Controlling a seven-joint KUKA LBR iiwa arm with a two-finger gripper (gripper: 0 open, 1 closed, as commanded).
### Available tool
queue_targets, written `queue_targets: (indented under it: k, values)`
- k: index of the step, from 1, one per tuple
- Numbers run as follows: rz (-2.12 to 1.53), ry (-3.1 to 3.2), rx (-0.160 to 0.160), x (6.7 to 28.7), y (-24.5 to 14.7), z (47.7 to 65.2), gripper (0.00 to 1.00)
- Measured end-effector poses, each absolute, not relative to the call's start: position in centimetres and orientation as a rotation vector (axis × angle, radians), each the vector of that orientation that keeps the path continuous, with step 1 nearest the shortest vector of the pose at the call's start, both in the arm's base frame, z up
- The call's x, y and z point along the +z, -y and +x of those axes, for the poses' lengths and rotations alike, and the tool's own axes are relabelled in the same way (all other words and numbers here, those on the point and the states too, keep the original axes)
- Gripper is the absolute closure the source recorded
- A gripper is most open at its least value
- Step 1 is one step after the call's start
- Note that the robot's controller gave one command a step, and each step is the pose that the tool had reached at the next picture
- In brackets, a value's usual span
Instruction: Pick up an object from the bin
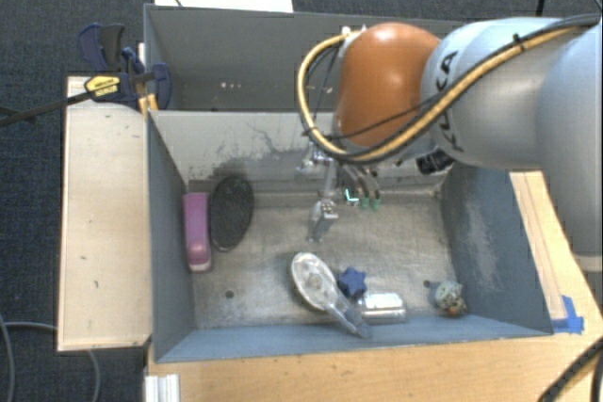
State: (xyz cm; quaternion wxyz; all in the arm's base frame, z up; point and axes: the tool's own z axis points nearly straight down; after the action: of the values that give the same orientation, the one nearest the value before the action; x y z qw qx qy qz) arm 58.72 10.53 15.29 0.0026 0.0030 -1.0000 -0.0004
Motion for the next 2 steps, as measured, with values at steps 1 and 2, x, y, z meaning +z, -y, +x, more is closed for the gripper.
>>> queue_targets:
  k: [1, 2]
  values:
    - [0.505, 3.099, 0.001, 11.4, -7.7, 51.3, 0.00]
    - [0.648, 3.085, -0.002, 7.1, -11.2, 49.9, 0.00]
